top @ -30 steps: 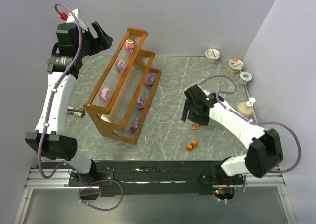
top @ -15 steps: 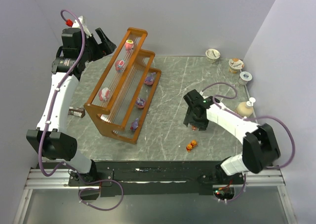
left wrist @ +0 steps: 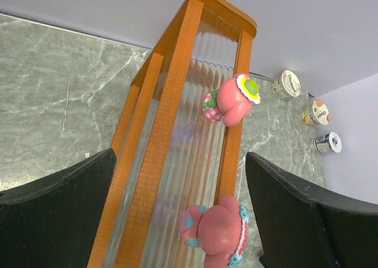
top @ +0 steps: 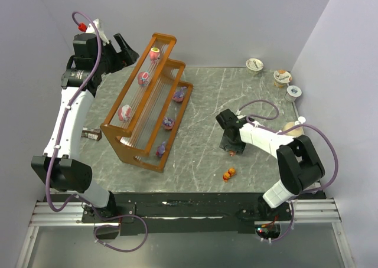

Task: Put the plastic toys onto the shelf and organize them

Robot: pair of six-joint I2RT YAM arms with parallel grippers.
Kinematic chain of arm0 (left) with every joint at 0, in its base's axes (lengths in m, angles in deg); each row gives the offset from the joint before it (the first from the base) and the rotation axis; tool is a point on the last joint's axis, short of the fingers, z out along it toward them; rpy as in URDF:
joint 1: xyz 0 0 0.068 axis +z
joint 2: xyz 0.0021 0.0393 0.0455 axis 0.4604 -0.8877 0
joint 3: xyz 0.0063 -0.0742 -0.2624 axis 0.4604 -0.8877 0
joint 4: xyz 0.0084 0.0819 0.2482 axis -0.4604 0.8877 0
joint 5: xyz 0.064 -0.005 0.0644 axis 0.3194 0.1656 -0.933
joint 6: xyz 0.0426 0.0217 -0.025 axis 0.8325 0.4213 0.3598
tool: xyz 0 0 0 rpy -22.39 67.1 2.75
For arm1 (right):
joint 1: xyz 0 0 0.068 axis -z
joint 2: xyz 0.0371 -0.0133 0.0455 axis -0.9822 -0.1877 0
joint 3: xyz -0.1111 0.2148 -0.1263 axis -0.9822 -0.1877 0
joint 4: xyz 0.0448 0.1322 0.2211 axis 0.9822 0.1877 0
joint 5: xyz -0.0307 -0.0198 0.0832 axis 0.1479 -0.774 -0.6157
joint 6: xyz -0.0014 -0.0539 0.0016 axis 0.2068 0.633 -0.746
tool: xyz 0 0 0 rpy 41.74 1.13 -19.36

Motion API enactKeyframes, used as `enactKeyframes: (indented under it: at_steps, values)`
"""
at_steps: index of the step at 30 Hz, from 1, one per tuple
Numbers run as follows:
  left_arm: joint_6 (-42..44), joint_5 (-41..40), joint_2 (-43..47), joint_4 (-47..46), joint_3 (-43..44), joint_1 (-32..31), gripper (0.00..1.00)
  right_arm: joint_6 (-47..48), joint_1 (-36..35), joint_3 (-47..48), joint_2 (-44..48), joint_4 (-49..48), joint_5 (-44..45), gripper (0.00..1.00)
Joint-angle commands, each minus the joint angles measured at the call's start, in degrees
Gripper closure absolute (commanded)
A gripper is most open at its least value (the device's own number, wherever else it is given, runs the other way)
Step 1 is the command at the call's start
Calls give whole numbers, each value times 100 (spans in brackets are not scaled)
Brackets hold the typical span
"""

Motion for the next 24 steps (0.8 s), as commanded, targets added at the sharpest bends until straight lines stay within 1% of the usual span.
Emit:
enactKeyframes:
  at_steps: [1,5,8,10,11,13,14,15,16,17,19,22,24]
  values:
    - [73,57,-43,-95,310,5,4,-15,67,10,-167,-158,300,36]
    - [73,92,-184,-68,442,5,4,90,129,27,-237,-280,300,34]
    - [108,57,-246,-42,521,5,4,196,173,10,-272,-412,221,38]
    - [135,22,-298,-24,565,-4,4,240,164,10,-325,-447,204,44]
    - [135,13,-298,-33,582,5,4,222,173,1,-325,-448,212,50]
    - [91,22,-351,-77,635,5,4,248,173,-86,-273,-535,160,58]
    - [74,135,-377,-94,687,5,3,275,173,-130,-194,-710,125,64]
    - [30,197,-404,-103,792,5,3,292,164,-174,-150,-763,107,76]
    - [3,241,-447,-147,828,5,4,345,173,-192,-123,-799,55,82]
    - [-23,294,-465,-173,855,5,4,398,173,-175,-106,-817,37,91]
    - [-41,338,-509,-200,908,5,4,529,155,-70,-88,-817,-16,99]
    - [-23,321,-536,-174,925,5,4,879,112,97,-18,-957,-182,100]
    - [-14,321,-544,-191,908,-4,3,1135,68,238,-35,-1045,-533,100]
